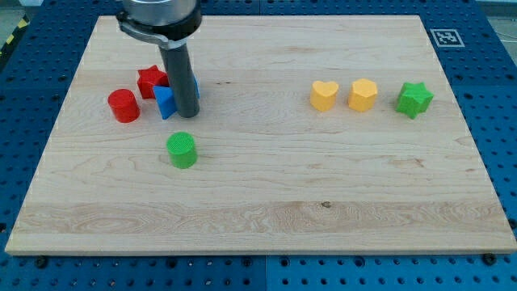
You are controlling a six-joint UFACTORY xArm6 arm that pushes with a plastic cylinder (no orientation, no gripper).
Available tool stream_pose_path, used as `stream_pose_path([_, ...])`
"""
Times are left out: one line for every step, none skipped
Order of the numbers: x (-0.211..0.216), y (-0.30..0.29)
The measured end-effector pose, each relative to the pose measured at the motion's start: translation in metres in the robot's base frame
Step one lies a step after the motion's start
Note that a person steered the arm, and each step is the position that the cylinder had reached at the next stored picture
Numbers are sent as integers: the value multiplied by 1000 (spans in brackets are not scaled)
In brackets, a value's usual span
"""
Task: Place blue triangle in between red blocks
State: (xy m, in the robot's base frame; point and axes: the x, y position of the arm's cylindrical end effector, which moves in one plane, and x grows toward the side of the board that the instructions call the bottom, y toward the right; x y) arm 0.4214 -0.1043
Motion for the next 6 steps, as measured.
stream_pose_path([-3, 2])
stream_pose_path([-21, 24])
stream_pose_path([-21, 19])
stream_pose_path([-21, -8])
stream_pose_path([-21, -39])
stream_pose_path([-21, -46])
